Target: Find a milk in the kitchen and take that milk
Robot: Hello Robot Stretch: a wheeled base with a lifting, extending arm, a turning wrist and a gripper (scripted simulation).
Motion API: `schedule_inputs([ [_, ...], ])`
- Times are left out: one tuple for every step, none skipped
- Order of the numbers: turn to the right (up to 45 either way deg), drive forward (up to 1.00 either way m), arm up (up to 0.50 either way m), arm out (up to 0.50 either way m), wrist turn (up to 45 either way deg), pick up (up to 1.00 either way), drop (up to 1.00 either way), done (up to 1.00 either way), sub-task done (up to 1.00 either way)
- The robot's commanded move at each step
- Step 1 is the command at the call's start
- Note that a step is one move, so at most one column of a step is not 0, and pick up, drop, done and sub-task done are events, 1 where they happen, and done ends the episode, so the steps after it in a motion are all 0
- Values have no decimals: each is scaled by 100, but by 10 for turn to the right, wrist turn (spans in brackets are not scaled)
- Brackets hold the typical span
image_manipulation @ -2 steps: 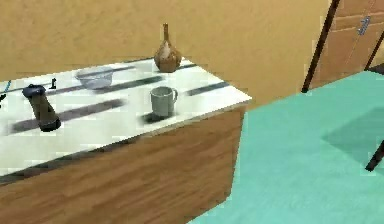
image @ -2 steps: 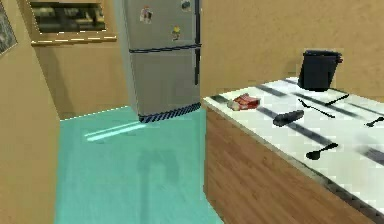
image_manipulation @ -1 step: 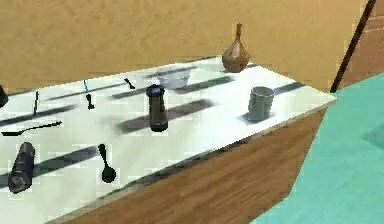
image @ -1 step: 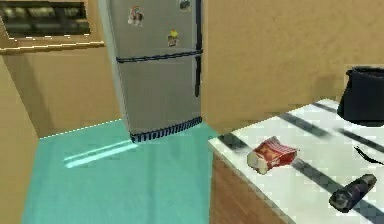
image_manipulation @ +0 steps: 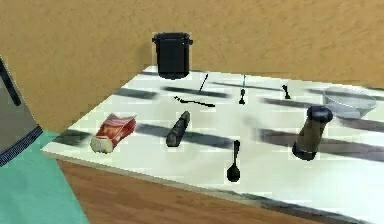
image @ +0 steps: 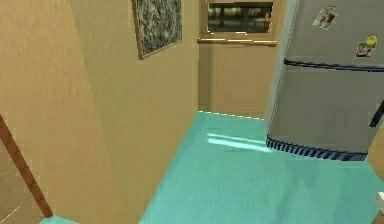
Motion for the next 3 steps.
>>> schedule_inputs([
  [-180,0,0,0,0,0,0,0,0],
  [0,0,50,0,0,0,0,0,0],
  [0,0,38,0,0,0,0,0,0],
])
